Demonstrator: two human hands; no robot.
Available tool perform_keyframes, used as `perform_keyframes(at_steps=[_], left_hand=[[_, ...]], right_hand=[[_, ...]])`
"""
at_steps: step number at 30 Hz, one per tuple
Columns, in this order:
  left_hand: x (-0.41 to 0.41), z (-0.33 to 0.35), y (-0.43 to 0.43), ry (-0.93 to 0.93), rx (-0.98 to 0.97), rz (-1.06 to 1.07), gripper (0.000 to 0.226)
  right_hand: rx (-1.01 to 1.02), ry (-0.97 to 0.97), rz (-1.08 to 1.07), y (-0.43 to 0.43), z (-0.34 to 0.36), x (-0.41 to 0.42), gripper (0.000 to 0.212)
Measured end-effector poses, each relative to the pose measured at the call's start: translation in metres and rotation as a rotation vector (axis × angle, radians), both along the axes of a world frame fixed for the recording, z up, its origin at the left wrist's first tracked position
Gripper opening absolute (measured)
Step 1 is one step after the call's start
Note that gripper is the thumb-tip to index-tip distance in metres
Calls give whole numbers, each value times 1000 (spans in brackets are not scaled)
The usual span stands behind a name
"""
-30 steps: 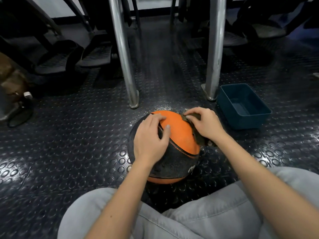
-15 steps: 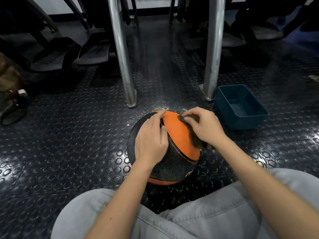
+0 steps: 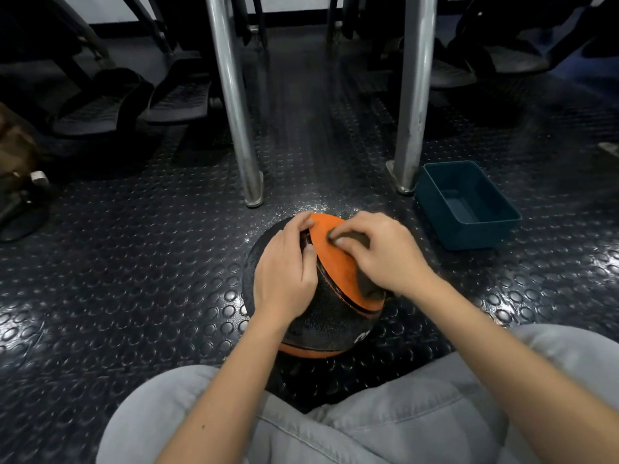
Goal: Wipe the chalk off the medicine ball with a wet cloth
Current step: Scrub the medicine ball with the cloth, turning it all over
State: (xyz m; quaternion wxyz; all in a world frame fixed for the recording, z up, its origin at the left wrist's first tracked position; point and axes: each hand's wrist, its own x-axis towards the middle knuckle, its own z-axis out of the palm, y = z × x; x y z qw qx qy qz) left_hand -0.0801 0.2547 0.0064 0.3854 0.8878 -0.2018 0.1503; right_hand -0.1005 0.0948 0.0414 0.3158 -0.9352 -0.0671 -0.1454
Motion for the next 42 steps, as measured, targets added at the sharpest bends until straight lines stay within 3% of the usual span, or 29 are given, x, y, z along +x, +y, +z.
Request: perform_keyframes(at_steps=[3,8,13,15,18,20,25,29,31,34,37,39,42], left_hand=[[2,-1,5,7,-41,4,50],[-1,-1,-3,-18,-55,3,60],[-2,-3,-4,-93,-99,-21,61],[-4,-1,-3,-95,-132,-17,65],[-4,0,-10,-92,-92,-23,64],[-2,-1,-13,-96,-70,-31,62],[0,-4,-12,-82,-55,-64,57],[1,-2,-12,-54,-27,-48,55],[5,0,-9,-50,28,-14,51],[15,1,-1,-15,36,20,48],[29,3,8,60,-13,54,46],[39,5,11,77,-23,63,38],[42,5,7,-56,95,41,39]], right_hand=[[-62,-7,74,0,1,9,15],[30,186,-178,-20,-5,45,20],[-184,-5,138,11,13,20,17],[-227,8,139,8,15,33,18],[-107,168,3,-13,12,64,17],[-86,168,-16,-15,10,61,16],[-159,57,199,-9,12,24,14],[19,140,-68,-32,-7,49,18],[109,172,-98,-32,-9,43,17],[123,94,49,-11,-4,9,13],[11,10,190,2,-13,-22,12],[37,16,167,-5,-22,-18,12],[101,-40,34,-13,-27,2,14]])
